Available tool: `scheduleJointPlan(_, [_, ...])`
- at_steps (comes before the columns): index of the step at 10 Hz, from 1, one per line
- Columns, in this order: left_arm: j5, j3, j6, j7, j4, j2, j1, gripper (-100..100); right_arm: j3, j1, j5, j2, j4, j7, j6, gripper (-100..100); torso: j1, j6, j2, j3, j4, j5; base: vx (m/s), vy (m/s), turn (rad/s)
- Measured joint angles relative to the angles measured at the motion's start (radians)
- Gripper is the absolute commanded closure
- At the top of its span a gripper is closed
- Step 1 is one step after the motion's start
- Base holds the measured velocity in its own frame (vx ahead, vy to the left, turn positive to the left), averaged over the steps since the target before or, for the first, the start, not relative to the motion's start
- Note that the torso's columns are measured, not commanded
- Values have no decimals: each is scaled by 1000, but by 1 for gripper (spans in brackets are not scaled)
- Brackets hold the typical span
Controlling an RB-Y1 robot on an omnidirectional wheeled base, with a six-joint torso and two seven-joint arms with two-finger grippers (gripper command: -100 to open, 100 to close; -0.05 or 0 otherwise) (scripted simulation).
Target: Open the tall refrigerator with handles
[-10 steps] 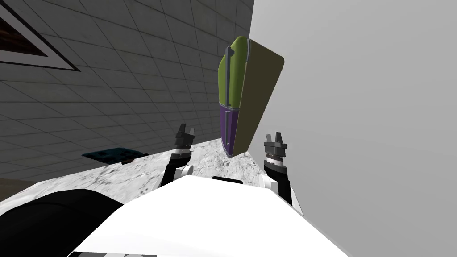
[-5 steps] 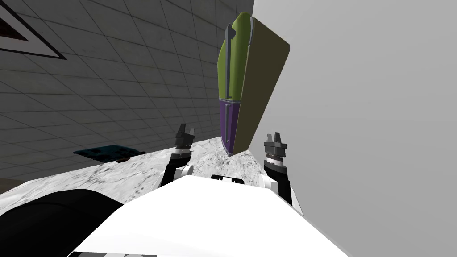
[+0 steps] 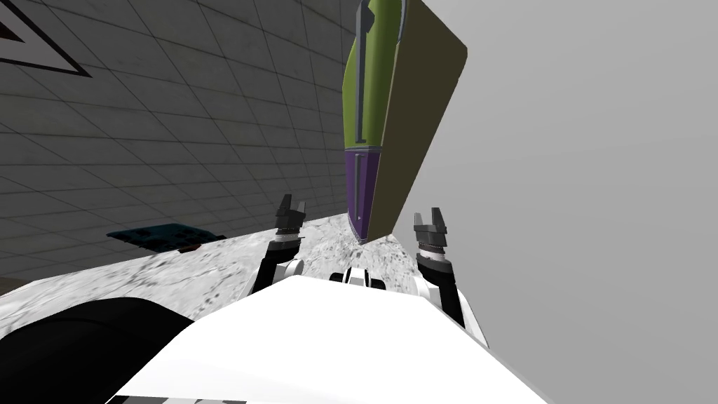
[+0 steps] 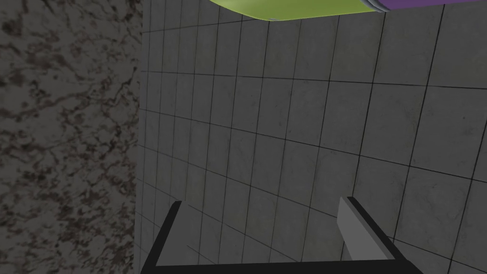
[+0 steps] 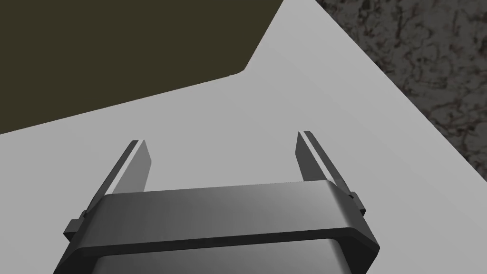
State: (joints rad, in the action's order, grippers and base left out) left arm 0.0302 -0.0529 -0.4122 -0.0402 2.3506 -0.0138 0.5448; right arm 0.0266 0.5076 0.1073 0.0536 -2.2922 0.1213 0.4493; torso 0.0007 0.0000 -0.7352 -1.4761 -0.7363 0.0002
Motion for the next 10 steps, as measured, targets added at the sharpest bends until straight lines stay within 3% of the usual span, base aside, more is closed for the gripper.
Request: scheduleJointPlan(10, [0,0,0,0,0,0,0,0,-112,7,200,269,65,14,-44,-100,-1,0,-3,0,-2,0,61,28,34])
